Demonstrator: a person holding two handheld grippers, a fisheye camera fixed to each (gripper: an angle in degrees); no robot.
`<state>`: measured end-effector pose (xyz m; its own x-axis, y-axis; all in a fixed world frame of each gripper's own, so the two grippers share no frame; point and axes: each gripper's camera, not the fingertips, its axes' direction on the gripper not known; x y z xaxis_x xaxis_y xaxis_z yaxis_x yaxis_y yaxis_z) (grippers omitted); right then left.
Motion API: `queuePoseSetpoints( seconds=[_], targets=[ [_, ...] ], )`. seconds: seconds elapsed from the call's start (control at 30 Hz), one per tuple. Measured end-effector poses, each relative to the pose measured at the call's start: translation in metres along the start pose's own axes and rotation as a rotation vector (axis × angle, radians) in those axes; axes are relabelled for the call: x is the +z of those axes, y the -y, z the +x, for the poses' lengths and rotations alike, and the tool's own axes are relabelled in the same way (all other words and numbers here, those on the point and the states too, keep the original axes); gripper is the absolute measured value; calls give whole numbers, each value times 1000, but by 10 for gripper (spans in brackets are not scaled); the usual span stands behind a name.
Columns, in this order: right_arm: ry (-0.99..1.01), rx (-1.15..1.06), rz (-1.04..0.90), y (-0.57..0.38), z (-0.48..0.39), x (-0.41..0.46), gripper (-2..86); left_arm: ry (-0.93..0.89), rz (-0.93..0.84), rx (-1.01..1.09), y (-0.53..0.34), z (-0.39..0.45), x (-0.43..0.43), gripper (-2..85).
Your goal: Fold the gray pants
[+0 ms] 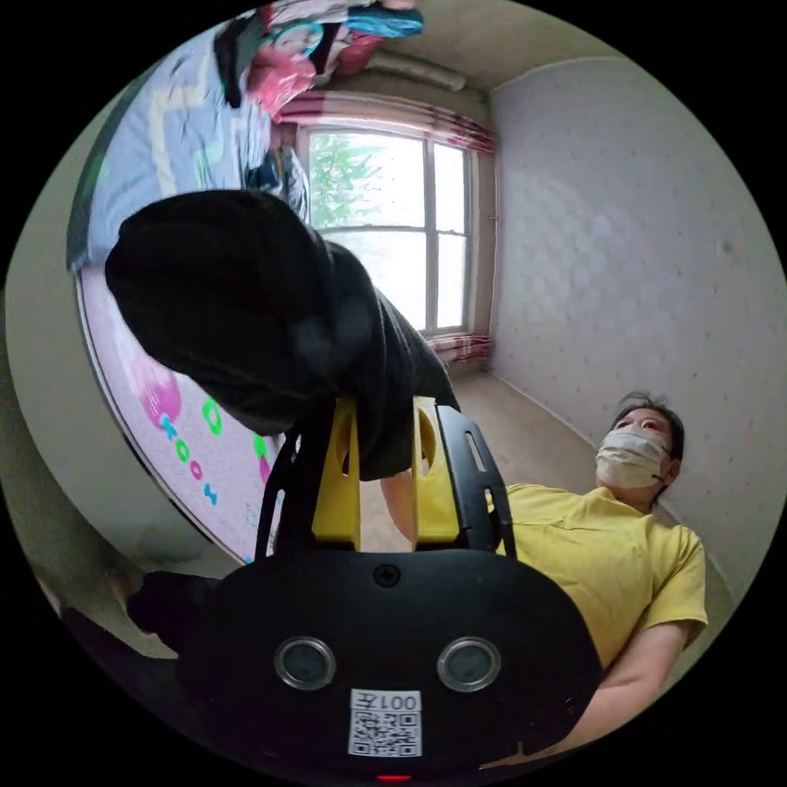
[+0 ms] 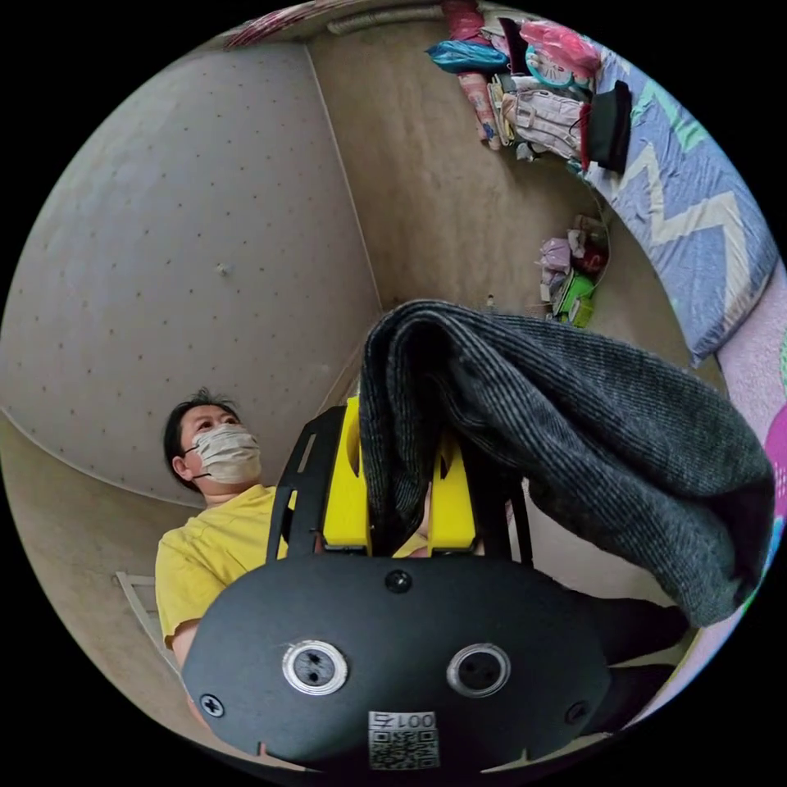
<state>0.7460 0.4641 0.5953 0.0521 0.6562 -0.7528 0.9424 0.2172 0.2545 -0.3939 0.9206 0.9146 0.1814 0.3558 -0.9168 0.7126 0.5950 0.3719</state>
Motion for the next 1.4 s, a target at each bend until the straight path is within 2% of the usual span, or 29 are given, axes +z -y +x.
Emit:
queuePoseSetpoints(
  seconds=[0.13, 0.23, 0.47, 0.8, 1.17, 1.27, 1.4],
  targets=[
    [-29, 0, -32, 18, 38, 37, 105, 66, 93, 62, 44, 88, -69, 19],
    [-41, 8, -61, 31, 68, 53, 102, 138, 91, 72, 85, 138, -103, 13],
    [-11, -2, -18, 71, 144, 40, 96, 142, 62, 76, 203, 208, -140, 10],
    [-74, -25, 52, 163, 212, 16, 95, 291, -129, 95, 452, 320, -163, 6],
    [-121, 14, 357, 248, 335, -3, 93, 344, -291, -26, 732, 398, -191, 4],
    [-176, 16, 441, 291, 363, -16, 92, 340, -423, -29, 835, 405, -187, 3],
    [-291, -45, 514, 362, 358, -32, 92, 302, -607, 18, 987, 426, -155, 1]
  ],
)
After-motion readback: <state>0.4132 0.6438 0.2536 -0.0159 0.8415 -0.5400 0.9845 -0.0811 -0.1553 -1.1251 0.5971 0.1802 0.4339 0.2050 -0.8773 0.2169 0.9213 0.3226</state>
